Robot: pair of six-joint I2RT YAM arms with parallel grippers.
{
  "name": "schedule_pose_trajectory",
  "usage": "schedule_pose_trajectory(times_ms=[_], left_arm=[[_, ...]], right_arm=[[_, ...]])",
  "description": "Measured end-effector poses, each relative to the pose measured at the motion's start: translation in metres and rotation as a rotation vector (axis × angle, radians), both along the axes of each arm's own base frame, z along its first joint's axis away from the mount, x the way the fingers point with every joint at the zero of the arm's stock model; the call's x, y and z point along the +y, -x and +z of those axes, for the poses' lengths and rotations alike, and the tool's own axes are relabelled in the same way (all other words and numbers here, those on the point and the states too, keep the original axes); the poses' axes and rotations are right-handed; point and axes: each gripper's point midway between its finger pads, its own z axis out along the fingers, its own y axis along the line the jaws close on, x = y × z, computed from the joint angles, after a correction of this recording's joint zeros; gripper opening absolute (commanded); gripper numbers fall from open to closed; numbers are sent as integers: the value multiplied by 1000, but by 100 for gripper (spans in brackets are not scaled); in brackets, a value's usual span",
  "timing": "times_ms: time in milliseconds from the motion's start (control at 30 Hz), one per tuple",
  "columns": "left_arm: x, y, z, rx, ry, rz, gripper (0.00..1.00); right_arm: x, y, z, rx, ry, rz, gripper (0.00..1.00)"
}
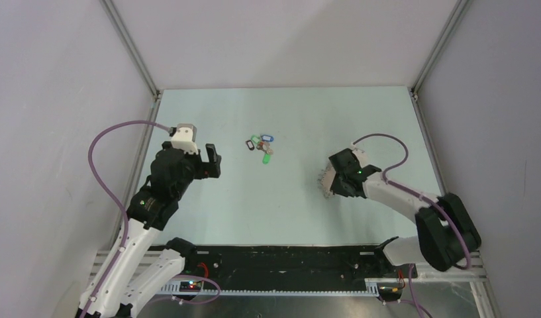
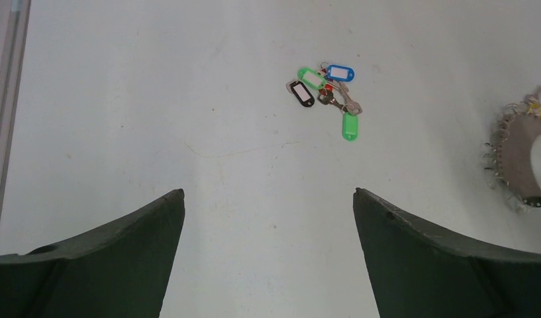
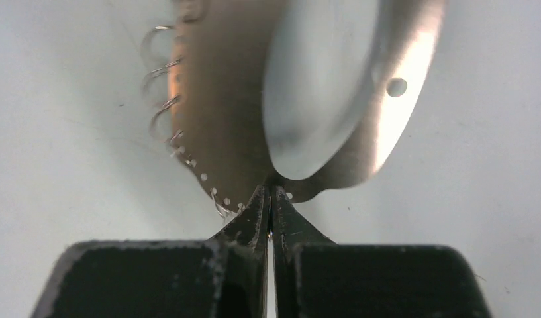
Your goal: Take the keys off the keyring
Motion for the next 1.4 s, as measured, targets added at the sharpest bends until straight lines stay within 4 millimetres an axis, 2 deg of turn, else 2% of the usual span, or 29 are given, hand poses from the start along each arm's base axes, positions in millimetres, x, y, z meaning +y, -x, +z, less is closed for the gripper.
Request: schedule_pose_trajectory(times_ms=[167, 300, 433, 533, 600, 633, 667, 733, 933, 1100, 1200, 1400], left_arm=[[-5, 0, -2, 9, 11, -25, 100], [-25, 0, -6, 47, 77, -92, 98], [-57, 3, -15, 109, 148, -181, 99], [-94, 15, -15, 111, 147, -300, 99], [-123, 28, -7, 74, 149, -413, 95], [-135, 34, -2, 50, 153, -461, 86], [-144, 37, 1, 26, 155, -495, 82], [-155, 39, 6, -23, 154, -544, 80], [-186, 42, 2, -109, 80, -679, 89], [-225, 63, -1, -178, 9, -825, 92], [-241, 73, -7, -202, -32, -878, 92], [-260, 77, -17, -230, -87, -917, 93]], right_arm=[[-2, -3, 52, -162, -41, 35, 0], [-4, -2, 94, -294, -83, 83, 0], [-3, 7, 121, -346, -111, 140, 0], [1, 12, 140, -372, -145, 178, 0], [4, 15, 155, -390, -173, 199, 0], [6, 16, 162, -397, -184, 206, 0], [8, 17, 168, -402, -196, 213, 0], [11, 19, 177, -406, -219, 226, 0], [20, 27, 186, -383, -279, 245, 0], [27, 32, 188, -358, -329, 251, 0], [31, 34, 193, -356, -352, 253, 0], [37, 34, 212, -382, -396, 263, 0]])
